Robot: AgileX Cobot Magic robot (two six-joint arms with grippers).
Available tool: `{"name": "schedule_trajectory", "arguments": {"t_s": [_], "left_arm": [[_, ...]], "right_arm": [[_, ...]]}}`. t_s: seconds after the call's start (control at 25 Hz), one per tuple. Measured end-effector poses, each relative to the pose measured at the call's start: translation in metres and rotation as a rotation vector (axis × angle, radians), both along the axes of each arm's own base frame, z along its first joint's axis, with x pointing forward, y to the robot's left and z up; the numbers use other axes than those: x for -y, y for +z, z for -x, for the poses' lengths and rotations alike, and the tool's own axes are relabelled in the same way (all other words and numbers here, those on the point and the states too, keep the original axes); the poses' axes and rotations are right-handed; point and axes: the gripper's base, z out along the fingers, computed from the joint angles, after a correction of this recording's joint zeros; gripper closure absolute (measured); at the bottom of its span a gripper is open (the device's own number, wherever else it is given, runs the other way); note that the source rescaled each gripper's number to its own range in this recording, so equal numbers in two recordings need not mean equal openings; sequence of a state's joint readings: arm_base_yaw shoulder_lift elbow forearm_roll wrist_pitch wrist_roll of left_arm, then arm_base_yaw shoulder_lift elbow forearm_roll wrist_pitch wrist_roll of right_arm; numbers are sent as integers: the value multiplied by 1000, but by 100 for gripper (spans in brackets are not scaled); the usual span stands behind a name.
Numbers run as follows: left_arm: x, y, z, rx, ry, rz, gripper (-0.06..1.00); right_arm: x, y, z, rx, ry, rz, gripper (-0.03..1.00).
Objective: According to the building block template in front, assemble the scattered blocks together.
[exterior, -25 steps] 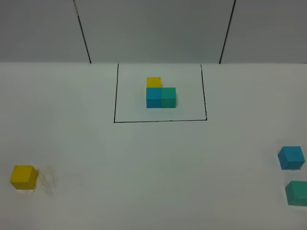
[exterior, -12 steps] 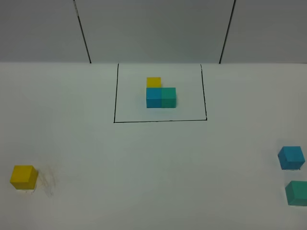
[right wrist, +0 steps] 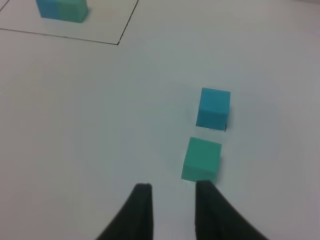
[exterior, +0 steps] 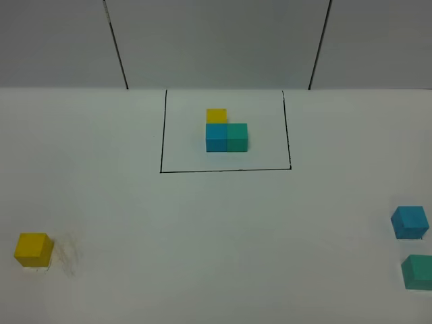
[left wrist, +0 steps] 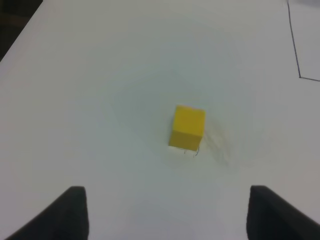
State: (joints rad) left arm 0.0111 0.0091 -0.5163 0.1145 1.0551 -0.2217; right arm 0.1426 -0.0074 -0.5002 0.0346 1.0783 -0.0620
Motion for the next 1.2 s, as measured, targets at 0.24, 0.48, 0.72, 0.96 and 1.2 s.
{"name": "schedule_trajectory", "arguments": {"t_s": [0.24,0.48,0.72,0.96,1.2], "left_arm": [[0,13,-25,19,0,12,49],[-1,28,-69,-135,41,48,48],[-2,56,-146,-310,34,32,29],[-1,38,-223,-485,3,34,8],[7,-19,-268,-687,-74,86,7]], "right_arm": [[0,0,0,0,0,0,97],[0,0,0,0,0,0,97],[0,0,0,0,0,0,97],[0,0,0,0,0,0,97],[0,0,0,0,0,0,97]]}}
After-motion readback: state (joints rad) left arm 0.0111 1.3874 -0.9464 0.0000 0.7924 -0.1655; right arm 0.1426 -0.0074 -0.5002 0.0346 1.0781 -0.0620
